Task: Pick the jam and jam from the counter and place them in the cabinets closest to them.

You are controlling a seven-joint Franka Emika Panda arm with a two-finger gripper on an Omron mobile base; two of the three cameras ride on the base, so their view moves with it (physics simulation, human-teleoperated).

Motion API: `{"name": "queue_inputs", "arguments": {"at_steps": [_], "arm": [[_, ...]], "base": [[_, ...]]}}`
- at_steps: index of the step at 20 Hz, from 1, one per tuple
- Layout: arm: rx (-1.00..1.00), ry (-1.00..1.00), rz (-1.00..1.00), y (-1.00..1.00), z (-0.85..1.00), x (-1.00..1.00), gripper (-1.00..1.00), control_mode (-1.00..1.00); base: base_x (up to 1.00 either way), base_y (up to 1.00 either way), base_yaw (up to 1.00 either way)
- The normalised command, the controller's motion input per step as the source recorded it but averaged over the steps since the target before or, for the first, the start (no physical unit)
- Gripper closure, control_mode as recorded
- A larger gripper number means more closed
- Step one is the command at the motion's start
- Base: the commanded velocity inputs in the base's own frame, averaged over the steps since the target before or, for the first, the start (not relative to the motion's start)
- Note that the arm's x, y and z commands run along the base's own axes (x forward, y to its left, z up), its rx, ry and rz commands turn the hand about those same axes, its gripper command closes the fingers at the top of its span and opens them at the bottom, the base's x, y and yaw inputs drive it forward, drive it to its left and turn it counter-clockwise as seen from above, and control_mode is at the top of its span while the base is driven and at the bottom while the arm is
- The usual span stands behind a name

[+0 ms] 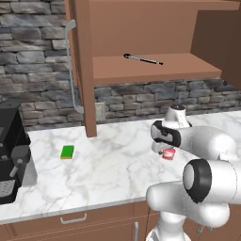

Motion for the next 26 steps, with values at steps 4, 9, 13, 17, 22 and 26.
{"name": "queue_inputs", "arguments": {"at_steps": [4, 9, 13, 17, 22, 26], "arm": [[0.01, -0.10, -0.03, 0.00, 0.69, -0.07, 1.00, -1.00], [0.00, -0.12, -0.03, 0.00, 0.71, -0.07, 1.00, -1.00], [0.00, -0.14, -0.03, 0.00, 0.72, -0.10, 1.00, -1.00], [0.00, -0.18, -0.02, 0.00, 0.73, -0.15, 1.00, -1.00], [0.00, -0.19, -0.02, 0.04, 0.73, -0.13, 1.00, -1.00], [0.00, -0.19, -0.02, 0.08, 0.72, -0.11, 1.00, -1.00]], "base": [[0.00, 0.00, 0.00], [0.00, 0.00, 0.00], [0.00, 0.00, 0.00], [0.00, 0.00, 0.00], [0.00, 0.00, 0.00], [0.00, 0.00, 0.00]]}}
